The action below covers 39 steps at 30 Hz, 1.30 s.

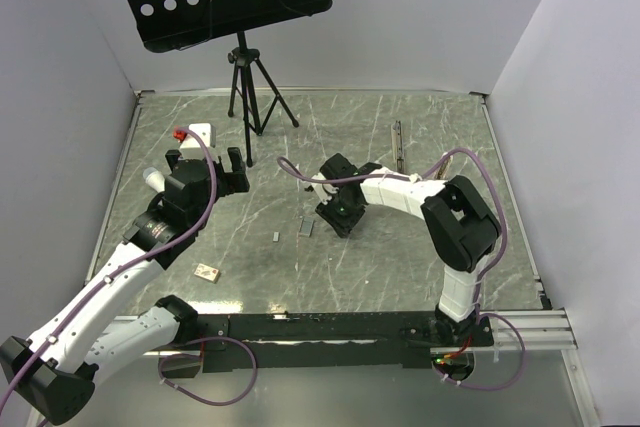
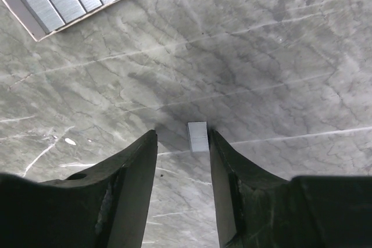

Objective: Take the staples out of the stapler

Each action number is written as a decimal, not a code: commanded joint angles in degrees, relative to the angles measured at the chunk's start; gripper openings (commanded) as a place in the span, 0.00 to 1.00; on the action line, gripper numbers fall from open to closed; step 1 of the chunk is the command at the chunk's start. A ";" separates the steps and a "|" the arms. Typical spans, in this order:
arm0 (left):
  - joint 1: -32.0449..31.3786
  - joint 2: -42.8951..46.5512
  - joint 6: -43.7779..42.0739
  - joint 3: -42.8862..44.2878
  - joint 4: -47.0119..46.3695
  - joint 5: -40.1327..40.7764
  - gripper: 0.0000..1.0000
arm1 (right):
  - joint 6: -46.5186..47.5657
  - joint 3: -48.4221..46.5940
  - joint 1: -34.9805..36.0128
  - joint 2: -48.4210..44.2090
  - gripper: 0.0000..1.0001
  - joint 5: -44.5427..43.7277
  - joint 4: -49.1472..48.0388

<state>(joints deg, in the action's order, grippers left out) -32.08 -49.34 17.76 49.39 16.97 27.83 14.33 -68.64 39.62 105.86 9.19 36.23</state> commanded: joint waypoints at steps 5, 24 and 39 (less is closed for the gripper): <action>-0.01 0.12 0.00 0.10 -2.21 -0.76 0.99 | -1.50 1.58 0.99 -1.71 0.40 -1.45 2.80; -0.01 4.16 0.00 -0.96 -3.44 1.69 0.99 | -1.14 -0.88 0.90 -2.15 0.27 -4.27 -0.46; -0.09 14.70 0.35 -4.56 -7.39 10.22 0.99 | 3.07 -14.76 4.94 1.89 0.27 -1.28 2.62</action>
<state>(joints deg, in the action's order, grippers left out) -32.05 -37.82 17.82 45.74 13.58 33.98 14.87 -79.42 42.02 105.84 7.03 37.89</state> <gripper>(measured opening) 0.995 0.270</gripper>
